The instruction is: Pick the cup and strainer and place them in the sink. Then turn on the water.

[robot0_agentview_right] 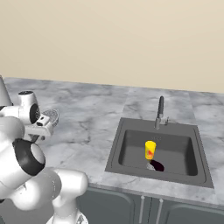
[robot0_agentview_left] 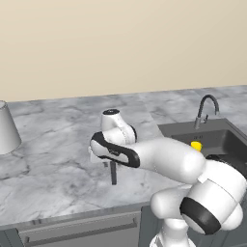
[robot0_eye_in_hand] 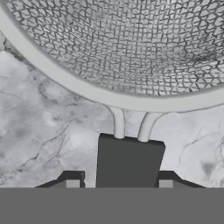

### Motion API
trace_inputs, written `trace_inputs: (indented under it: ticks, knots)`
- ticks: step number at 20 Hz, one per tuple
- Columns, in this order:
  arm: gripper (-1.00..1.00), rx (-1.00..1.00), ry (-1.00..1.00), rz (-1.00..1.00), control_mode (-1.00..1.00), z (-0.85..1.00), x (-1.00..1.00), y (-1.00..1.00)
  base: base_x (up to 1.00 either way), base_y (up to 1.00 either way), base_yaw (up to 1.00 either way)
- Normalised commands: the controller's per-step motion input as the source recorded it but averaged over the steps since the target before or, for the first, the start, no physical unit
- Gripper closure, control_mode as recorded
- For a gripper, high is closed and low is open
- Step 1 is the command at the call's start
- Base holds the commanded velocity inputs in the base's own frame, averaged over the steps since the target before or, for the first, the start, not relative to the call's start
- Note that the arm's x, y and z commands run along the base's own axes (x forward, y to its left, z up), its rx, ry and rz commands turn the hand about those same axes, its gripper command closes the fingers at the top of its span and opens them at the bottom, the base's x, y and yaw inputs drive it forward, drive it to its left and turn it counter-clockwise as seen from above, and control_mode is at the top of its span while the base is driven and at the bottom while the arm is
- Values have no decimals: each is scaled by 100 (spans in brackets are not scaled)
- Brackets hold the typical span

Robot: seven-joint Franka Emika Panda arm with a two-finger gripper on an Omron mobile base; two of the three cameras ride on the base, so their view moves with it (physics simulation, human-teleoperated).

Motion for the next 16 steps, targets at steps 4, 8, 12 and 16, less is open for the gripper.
trace_inputs:
  ticks: [4,8,12,16]
  knots:
    - [100,0,-1,0,-100,49,-4,-42,0,0,0]
    - [100,0,-1,0,-100,44,-16,-48,0,0,0]
    - [100,0,0,0,-100,39,-22,-42,0,0,0]
    - [100,0,0,0,-100,37,-27,-38,0,0,0]
